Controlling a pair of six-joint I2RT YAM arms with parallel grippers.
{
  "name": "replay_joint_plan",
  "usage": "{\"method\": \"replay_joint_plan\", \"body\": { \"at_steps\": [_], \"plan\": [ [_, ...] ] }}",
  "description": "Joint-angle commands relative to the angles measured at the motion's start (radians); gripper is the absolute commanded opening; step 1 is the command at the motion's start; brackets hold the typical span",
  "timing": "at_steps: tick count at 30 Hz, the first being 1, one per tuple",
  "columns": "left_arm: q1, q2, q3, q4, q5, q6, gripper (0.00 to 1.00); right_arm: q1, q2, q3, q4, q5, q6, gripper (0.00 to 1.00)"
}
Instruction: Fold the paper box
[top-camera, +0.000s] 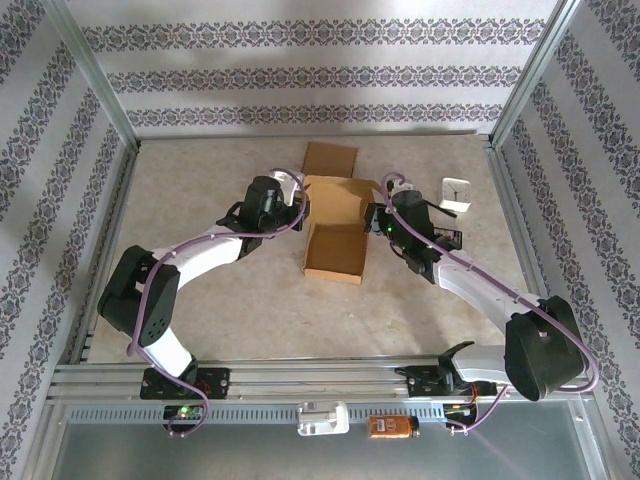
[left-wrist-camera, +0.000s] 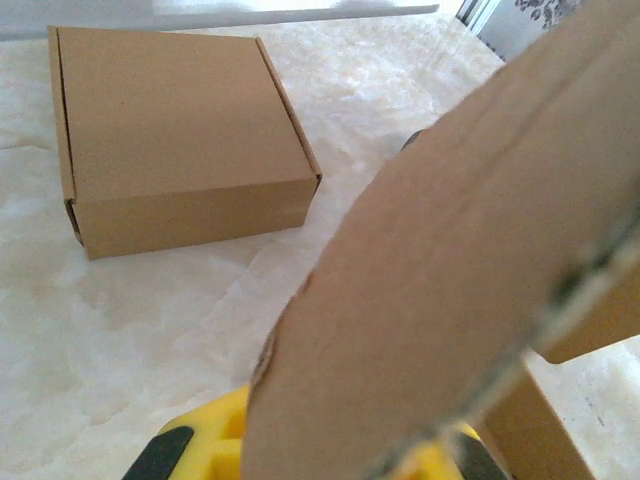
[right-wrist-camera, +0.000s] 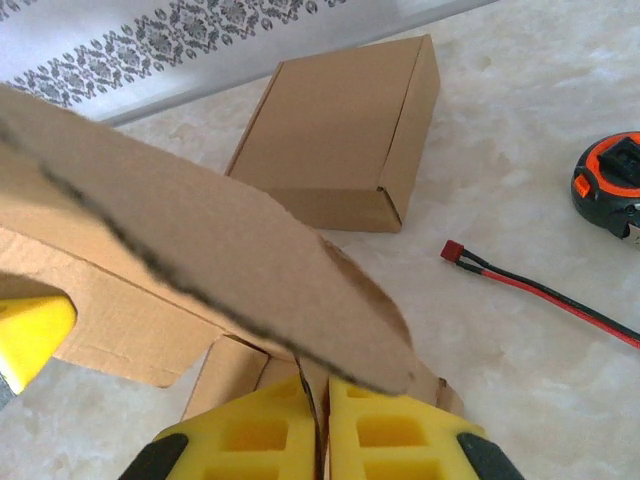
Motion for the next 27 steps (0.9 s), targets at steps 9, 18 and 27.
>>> {"method": "replay_joint_plan", "body": {
  "at_steps": [9, 18, 27],
  "plan": [
    [-0.031, -0.001, -0.065, 0.07, 0.093, -0.12, 0.0, 0.053, 0.017, -0.037, 0.081, 0.018, -0.008, 0.1],
    [-0.048, -0.046, -0.181, 0.19, 0.137, -0.135, 0.0, 0.064, -0.045, -0.13, 0.077, 0.075, -0.134, 0.11],
    [-0.08, -0.035, -0.248, 0.237, 0.13, -0.184, 0.02, 0.066, -0.086, -0.188, 0.078, 0.07, -0.16, 0.12]
  ]
}}
